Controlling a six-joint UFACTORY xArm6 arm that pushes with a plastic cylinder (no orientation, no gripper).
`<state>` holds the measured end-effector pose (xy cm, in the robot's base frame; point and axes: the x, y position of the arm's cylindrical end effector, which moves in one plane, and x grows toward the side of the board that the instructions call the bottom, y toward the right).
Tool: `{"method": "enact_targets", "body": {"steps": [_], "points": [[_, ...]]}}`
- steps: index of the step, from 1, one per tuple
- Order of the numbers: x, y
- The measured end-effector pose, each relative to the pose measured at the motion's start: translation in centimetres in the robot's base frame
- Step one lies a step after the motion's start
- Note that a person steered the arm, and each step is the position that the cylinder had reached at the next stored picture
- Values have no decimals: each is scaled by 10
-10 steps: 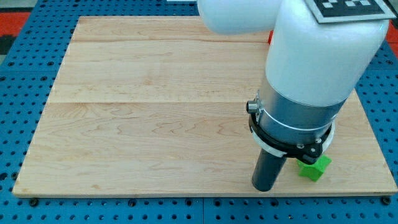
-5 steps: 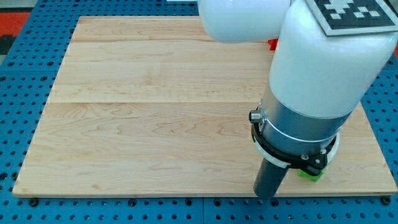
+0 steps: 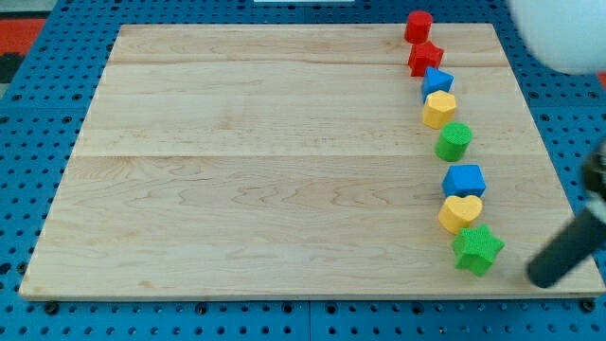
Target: Move the green star towards the center of the board
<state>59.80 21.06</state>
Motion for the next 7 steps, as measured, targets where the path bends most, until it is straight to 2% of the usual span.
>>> {"method": "enact_targets", "body": {"steps": [1,2,3,4,5,6,7], "points": [[0,-42],[-34,-46],[-49,-47],[-59,-107],[-117,-150],[-159,-158],[-176,-274]]}}
